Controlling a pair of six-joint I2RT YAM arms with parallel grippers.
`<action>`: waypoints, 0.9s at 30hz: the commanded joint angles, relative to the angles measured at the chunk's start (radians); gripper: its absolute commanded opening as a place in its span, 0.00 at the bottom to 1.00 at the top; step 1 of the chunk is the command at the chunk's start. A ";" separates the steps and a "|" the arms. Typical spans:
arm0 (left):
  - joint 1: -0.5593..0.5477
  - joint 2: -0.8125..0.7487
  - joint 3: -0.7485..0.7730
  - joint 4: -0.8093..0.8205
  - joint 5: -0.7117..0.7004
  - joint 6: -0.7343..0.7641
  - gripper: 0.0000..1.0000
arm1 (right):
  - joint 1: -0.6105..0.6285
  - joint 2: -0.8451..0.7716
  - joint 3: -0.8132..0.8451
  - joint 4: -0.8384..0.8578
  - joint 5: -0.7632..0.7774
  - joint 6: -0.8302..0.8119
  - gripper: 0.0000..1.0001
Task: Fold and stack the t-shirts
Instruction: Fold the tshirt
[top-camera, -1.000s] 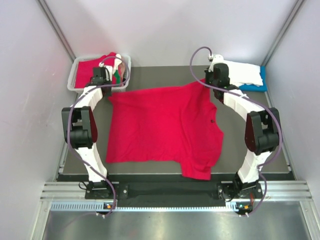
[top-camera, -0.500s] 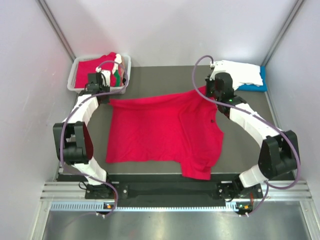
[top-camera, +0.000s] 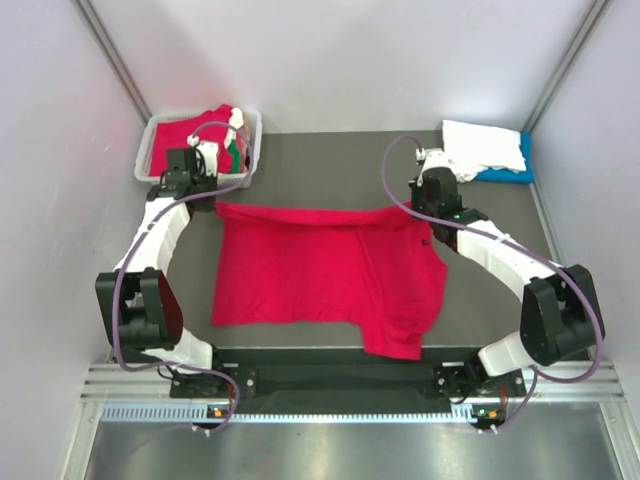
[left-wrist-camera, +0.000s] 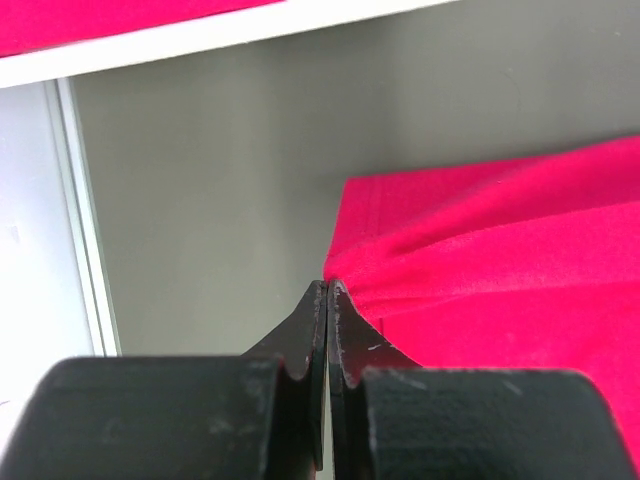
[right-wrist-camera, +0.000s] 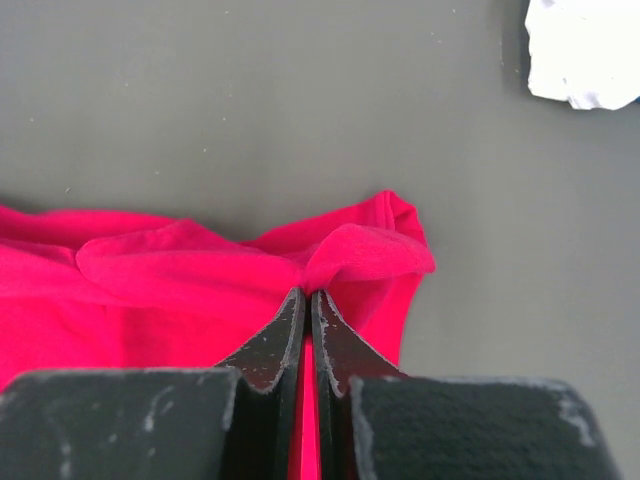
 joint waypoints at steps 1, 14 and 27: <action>0.005 -0.054 0.027 -0.051 0.051 0.016 0.00 | -0.001 -0.075 0.006 -0.018 0.046 0.059 0.00; 0.005 -0.107 -0.063 -0.202 0.164 -0.015 0.00 | 0.028 -0.149 -0.107 -0.109 0.029 0.155 0.00; 0.005 -0.150 -0.103 -0.197 0.155 -0.054 0.32 | 0.051 -0.161 -0.170 -0.144 0.032 0.176 1.00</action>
